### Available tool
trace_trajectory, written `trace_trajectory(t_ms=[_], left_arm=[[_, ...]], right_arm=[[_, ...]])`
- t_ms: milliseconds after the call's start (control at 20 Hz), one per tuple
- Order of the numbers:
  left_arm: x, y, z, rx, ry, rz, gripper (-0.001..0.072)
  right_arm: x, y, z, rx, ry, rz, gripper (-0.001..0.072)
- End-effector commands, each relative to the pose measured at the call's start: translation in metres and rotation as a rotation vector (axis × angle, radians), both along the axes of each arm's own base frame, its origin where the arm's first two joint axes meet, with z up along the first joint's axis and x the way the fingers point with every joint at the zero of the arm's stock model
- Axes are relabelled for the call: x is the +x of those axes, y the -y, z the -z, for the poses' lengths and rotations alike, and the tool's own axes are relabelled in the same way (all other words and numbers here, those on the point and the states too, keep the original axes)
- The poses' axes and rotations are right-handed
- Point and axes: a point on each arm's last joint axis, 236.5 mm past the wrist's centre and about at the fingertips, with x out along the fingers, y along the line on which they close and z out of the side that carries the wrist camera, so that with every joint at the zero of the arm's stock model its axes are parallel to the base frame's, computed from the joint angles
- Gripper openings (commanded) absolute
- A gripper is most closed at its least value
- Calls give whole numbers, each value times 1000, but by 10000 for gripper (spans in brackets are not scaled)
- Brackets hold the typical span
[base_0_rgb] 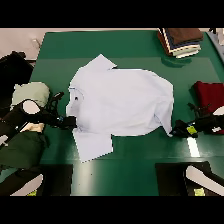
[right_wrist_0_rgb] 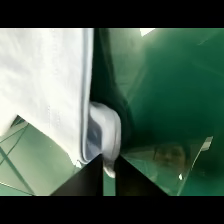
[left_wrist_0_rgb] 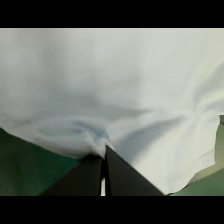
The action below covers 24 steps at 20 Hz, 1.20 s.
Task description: Fold the shirts.
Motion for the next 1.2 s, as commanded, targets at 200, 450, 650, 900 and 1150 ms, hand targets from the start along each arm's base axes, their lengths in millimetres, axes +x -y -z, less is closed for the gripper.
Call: trace_trajectory(t_ms=[200, 450, 650, 900, 1150], left_arm=[[18, 7, -30, -36, 82, -9, 22], [68, 15, -240, -111, 603, 8, 22], [35, -5, -462, -105, 1155, -7, 21], [-55, -54, -624, -59, 1625, -163, 21], [-34, -87, -629, 67, 1655, -288, 21]], right_arm=[[27, 3, -48, -53, 229, -33, 16], [85, 3, -237, -165, 743, -52, 17], [81, 1, -422, -357, 1194, -32, 16], [48, -16, -555, -476, 1464, -68, 16], [49, 7, -578, -568, 1440, 1, 15]])
